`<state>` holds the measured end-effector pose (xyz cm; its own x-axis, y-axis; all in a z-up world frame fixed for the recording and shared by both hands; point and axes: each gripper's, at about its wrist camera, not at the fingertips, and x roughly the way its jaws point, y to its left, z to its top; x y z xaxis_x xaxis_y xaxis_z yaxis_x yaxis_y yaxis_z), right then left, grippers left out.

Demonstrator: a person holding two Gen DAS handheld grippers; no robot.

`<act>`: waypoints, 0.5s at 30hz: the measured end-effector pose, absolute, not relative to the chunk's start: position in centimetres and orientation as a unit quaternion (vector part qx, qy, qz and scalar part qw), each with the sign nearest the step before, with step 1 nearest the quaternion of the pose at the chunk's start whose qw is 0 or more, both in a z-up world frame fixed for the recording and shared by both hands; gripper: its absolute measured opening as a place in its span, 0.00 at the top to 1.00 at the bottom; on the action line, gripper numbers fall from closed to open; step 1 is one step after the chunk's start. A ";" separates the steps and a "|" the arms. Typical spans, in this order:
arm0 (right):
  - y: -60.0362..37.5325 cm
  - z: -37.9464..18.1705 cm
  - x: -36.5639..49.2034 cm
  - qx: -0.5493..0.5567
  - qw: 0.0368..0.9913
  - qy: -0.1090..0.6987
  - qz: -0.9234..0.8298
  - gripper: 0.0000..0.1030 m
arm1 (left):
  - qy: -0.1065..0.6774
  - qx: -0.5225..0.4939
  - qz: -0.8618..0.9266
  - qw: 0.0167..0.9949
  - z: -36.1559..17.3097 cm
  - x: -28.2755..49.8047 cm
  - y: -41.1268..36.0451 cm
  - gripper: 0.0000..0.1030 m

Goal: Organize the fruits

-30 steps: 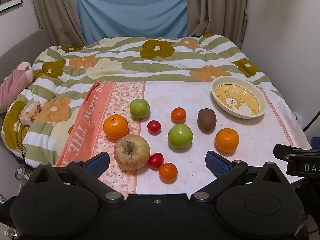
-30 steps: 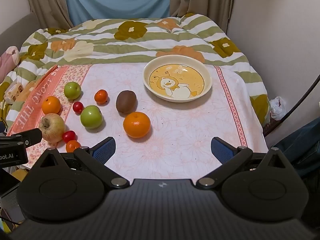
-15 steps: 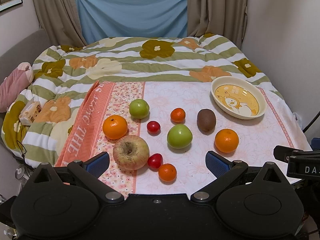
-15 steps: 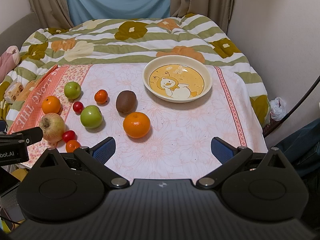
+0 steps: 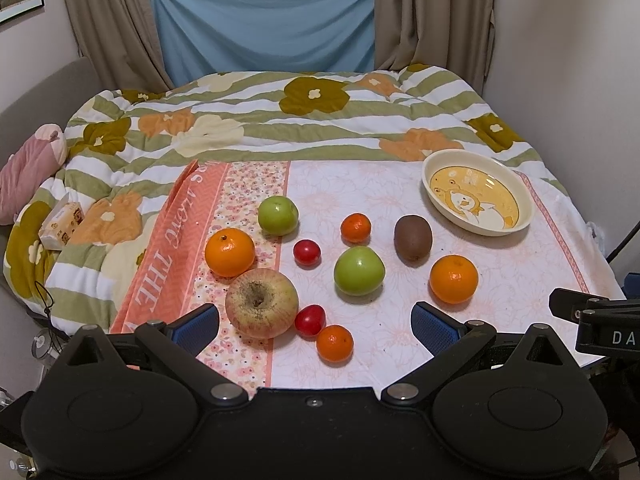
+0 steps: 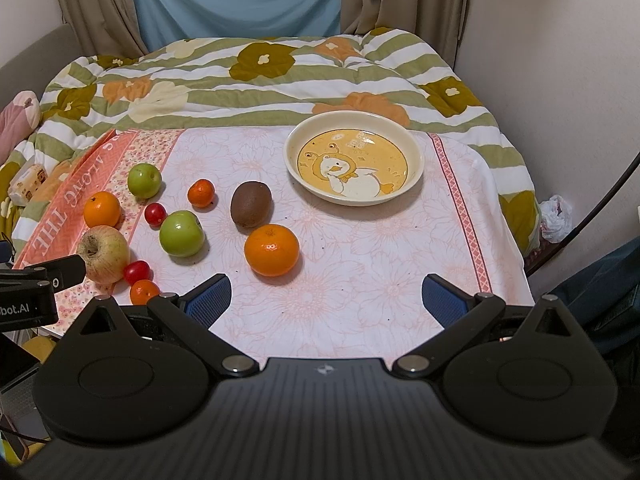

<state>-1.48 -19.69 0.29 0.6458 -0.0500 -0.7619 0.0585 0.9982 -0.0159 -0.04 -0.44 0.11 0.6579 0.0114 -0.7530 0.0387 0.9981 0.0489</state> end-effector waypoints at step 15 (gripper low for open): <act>-19.7 0.3 -1.6 0.004 0.907 0.419 -0.032 0.00 | 0.419 0.030 -0.007 0.908 -0.2 0.0 -0.4 0.00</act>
